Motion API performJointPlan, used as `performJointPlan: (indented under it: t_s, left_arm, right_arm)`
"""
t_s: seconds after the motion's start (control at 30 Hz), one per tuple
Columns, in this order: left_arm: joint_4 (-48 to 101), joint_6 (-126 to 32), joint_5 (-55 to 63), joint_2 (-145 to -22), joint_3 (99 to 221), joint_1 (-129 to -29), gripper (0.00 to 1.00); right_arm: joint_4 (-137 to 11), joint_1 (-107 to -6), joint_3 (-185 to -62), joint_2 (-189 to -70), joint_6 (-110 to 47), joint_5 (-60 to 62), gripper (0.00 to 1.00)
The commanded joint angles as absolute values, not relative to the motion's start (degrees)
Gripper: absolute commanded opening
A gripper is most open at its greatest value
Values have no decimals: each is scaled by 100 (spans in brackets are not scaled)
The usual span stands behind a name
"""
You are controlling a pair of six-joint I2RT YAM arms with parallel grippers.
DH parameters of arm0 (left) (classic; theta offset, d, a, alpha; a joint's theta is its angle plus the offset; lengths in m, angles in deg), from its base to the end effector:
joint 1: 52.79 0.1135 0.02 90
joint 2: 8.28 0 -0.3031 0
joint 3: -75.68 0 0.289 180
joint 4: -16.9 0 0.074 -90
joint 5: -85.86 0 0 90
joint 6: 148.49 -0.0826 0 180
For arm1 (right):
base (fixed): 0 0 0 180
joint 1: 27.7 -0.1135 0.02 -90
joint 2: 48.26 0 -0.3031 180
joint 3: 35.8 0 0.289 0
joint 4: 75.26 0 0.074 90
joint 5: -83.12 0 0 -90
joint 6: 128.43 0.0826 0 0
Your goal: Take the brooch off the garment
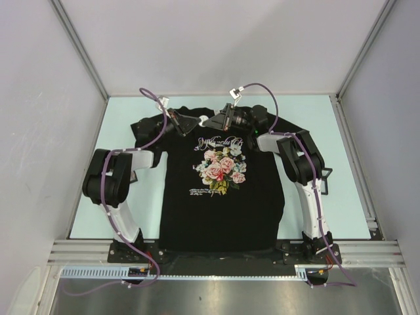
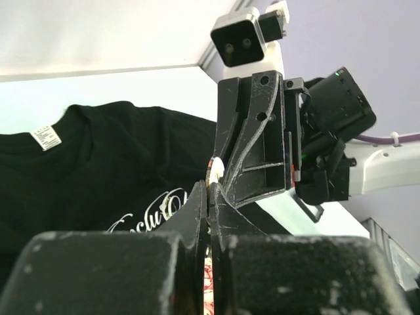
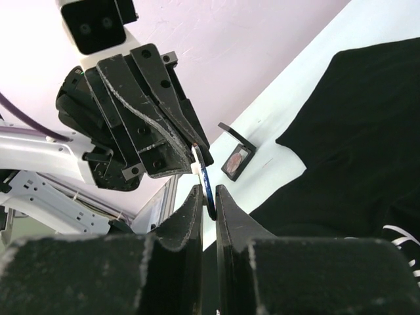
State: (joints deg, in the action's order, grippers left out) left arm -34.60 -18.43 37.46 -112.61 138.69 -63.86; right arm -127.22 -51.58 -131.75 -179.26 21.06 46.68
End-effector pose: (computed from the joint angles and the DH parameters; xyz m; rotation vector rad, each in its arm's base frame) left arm 0.4269 -0.1394 0.2403 0.2691 1.5368 -1.2197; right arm 0.4972 0.2928 0.2121 -0.4700 1.5922 1.7484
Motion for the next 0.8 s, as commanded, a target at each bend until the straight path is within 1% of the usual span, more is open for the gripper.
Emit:
performJointPlan:
  t_s: [0.0, 0.17, 0.43, 0.53, 0.57, 0.77]
  left_arm:
    - [-3817, -2122, 4166, -10777, 13706, -6738, 0]
    - [-3949, -2139, 3709, -10663, 13504, -6896, 0]
    - [-3914, -2395, 3137, -10399, 13240, -7028, 0]
    - [-3643, -2430, 3093, -10452, 13354, -7019, 0]
    - [-3581, -2456, 3084, -10469, 13389, -7019, 0]
    - [-3062, -2526, 3163, -10654, 13671, -6913, 0]
  right_arm:
    - [-12787, -5038, -13023, -18054, 2221, 3663, 6]
    - [-12955, -5029, -12909, -18054, 2318, 3259, 6]
    - [-13095, -5029, -12680, -17948, 2380, 3047, 9]
    - [-13201, -5029, -12662, -17896, 2362, 3205, 17]
    - [-13227, -5029, -12636, -17878, 2336, 3336, 23]
    - [-13500, -4976, -12460, -17668, 2144, 3907, 38]
